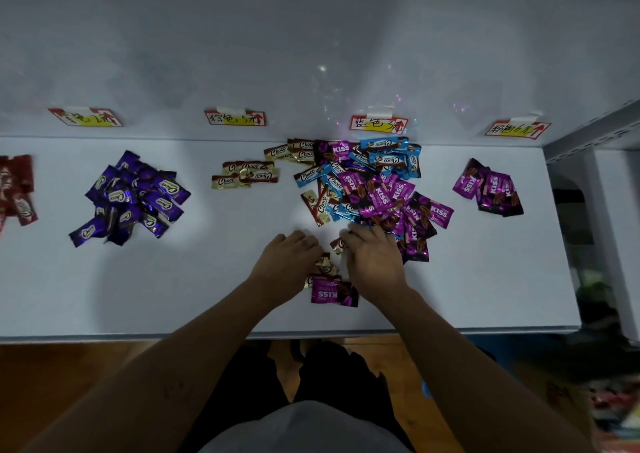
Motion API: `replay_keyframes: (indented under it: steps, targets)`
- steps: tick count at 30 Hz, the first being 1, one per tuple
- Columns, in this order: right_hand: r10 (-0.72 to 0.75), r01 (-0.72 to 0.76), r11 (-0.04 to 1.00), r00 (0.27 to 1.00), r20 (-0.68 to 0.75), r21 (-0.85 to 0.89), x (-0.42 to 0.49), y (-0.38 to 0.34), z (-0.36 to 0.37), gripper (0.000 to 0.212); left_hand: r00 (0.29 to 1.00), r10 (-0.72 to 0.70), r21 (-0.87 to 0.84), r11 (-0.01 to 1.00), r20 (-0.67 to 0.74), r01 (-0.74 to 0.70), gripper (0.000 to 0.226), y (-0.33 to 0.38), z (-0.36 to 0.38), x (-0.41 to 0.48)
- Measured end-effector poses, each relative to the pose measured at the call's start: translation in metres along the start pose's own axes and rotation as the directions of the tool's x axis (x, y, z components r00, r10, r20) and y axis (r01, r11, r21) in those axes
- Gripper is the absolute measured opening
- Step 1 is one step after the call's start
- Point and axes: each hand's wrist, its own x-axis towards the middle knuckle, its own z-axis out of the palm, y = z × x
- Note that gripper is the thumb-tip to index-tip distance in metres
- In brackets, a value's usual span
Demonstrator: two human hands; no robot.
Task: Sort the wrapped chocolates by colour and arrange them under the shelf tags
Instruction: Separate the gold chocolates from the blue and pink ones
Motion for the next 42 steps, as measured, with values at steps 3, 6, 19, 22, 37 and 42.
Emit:
replay_keyframes:
  steps: [3,6,19,22,37,42]
  targets:
    - [0.001,-0.002,1.0,1.0,-0.016,-0.029,0.002,-0.001,0.003,0.034,1.0,-0.007,-0.016,1.0,0.003,0.007,0.035,0.003,-0.005,0.008]
    - [0.041,-0.041,0.999,0.999,0.004,-0.006,0.008,-0.001,0.004,0.031,0.988,-0.147,-0.06,0.987,0.046,0.149,0.053,-0.002,-0.008,0.019]
    - [0.301,-0.293,0.944,0.953,-0.032,0.154,-0.055,-0.017,0.015,0.012,0.966,0.258,-0.02,0.966,-0.034,-0.259,0.024,-0.05,-0.022,0.054]
    - [0.244,-0.236,0.962,0.969,-0.042,0.141,-0.053,-0.027,0.016,0.015,0.981,0.164,-0.038,0.985,-0.1,-0.168,0.017,-0.053,-0.015,0.041]
    - [0.553,-0.544,0.83,0.831,-0.054,0.126,-0.028,-0.04,0.002,0.022,0.994,0.068,-0.257,0.962,-0.08,-0.086,0.019,-0.071,-0.009,0.0]
    - [0.498,-0.453,0.848,0.859,-0.12,0.275,-0.024,-0.062,0.002,0.017,0.993,0.081,-0.278,0.955,-0.083,-0.101,0.021,-0.064,-0.019,0.004]
